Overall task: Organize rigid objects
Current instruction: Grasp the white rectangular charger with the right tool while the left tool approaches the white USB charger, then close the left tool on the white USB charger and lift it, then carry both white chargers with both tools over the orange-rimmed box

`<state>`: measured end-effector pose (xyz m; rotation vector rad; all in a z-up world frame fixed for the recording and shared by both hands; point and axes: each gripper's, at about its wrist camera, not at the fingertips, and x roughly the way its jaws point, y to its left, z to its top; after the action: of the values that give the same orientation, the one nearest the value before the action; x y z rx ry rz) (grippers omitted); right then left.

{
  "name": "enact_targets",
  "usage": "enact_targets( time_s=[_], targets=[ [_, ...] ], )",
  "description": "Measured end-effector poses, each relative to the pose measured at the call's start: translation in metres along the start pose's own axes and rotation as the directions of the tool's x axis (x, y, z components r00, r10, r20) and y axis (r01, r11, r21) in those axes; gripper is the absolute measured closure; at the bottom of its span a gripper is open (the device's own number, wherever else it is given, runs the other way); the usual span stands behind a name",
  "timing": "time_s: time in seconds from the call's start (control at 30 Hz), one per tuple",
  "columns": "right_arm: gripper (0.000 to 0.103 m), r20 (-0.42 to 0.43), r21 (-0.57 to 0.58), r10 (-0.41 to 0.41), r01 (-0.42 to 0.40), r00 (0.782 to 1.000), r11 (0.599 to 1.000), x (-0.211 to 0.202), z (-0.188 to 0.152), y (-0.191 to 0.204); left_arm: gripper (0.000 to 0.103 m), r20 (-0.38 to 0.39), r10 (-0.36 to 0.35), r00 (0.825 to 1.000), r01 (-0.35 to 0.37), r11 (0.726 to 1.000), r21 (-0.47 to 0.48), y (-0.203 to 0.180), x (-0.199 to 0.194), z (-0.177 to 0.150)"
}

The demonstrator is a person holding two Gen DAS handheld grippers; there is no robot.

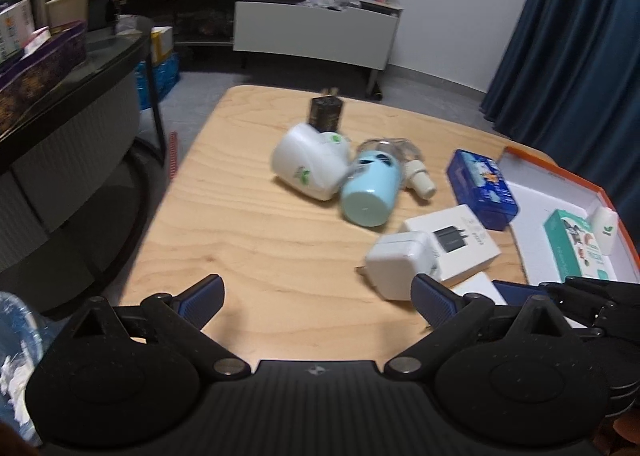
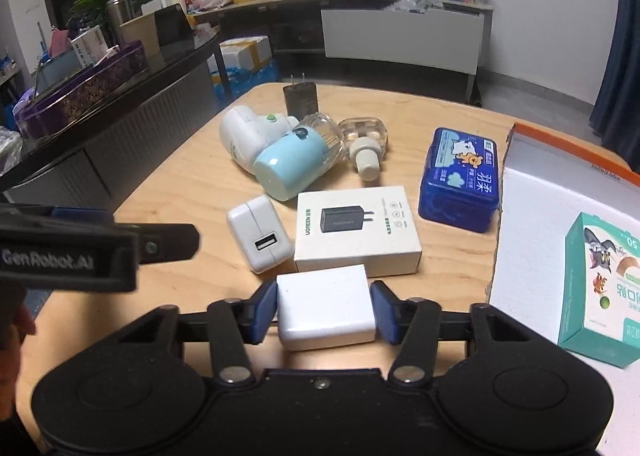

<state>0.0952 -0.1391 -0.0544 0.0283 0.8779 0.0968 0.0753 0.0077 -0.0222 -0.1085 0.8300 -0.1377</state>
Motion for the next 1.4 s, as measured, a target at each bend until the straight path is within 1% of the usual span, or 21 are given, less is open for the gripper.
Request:
enact_targets(
  time_s=[0.1,0.27,0.4,0.47,0.53,0.6,0.63,0.67,0.7,0.73,0.8,0.87,0.97,1.4],
  targets=[
    [0.041,0.011,0.003,-0.026,0.026,1.000,1.000,-0.009,-0.008,-0.007,0.000,-0.004,-0.042,0.999,0.042,0.999,0.023,-0.011,0.009,0.003],
    [0.041,0.022,0.036,-0.056,0.055,0.998,0.998,-0.029,-0.023,-0.025,0.000,-0.034,-0.072,0.997,0.074,0.995,0.060,-0.027,0.033,0.004],
    [0.041,0.035,0.073,-0.058,0.055,0.998,0.996,-0.042,-0.028,-0.036,0.001,-0.059,-0.060,0.996,0.065,0.994,0.087,-0.038,0.050,0.004],
    [0.041,0.041,0.087,-0.060,0.056,0.997,0.995,-0.046,-0.028,-0.040,0.004,-0.059,-0.045,0.997,0.051,0.991,0.121,-0.043,0.055,0.002],
    [0.041,0.046,0.101,-0.056,0.051,0.997,0.994,-0.048,-0.028,-0.043,0.010,-0.052,-0.026,0.998,0.034,0.987,0.156,-0.047,0.056,0.001],
    [0.041,0.048,0.109,-0.057,0.051,0.997,0.993,-0.049,-0.028,-0.043,0.018,-0.042,-0.022,0.999,0.029,0.985,0.172,-0.048,0.056,0.001],
    [0.041,0.050,0.110,-0.057,0.052,0.997,0.993,-0.049,-0.028,-0.043,0.028,-0.037,-0.018,0.999,0.024,0.983,0.180,-0.049,0.055,0.001],
    [0.041,0.053,0.112,-0.058,0.052,0.997,0.992,-0.050,-0.028,-0.043,0.042,-0.031,-0.016,0.999,0.022,0.982,0.188,-0.049,0.054,0.002],
    [0.041,0.054,0.113,-0.058,0.052,0.997,0.992,-0.050,-0.028,-0.042,0.046,-0.028,-0.024,0.999,0.029,0.981,0.192,-0.049,0.053,0.003],
    [0.041,0.054,0.114,-0.058,0.052,0.997,0.992,-0.050,-0.028,-0.042,0.046,-0.031,-0.030,0.999,0.035,0.982,0.185,-0.049,0.053,0.004],
    [0.041,0.053,0.113,-0.060,0.054,0.997,0.992,-0.051,-0.028,-0.041,0.046,-0.036,-0.065,0.997,0.071,0.983,0.167,-0.045,0.052,0.004],
    [0.041,0.055,0.114,-0.062,0.056,0.997,0.992,-0.052,-0.027,-0.040,0.046,-0.028,-0.062,0.998,0.066,0.985,0.162,-0.043,0.048,0.002],
    [0.041,0.066,0.114,-0.059,0.051,0.996,0.992,-0.056,-0.027,-0.039,0.046,-0.016,-0.084,0.996,0.086,0.986,0.143,-0.039,0.041,0.000],
    [0.041,0.122,0.099,-0.041,0.029,0.992,0.995,-0.079,-0.022,-0.027,0.046,0.048,-0.066,0.997,0.062,0.995,0.081,-0.033,-0.010,-0.003]
  ],
)
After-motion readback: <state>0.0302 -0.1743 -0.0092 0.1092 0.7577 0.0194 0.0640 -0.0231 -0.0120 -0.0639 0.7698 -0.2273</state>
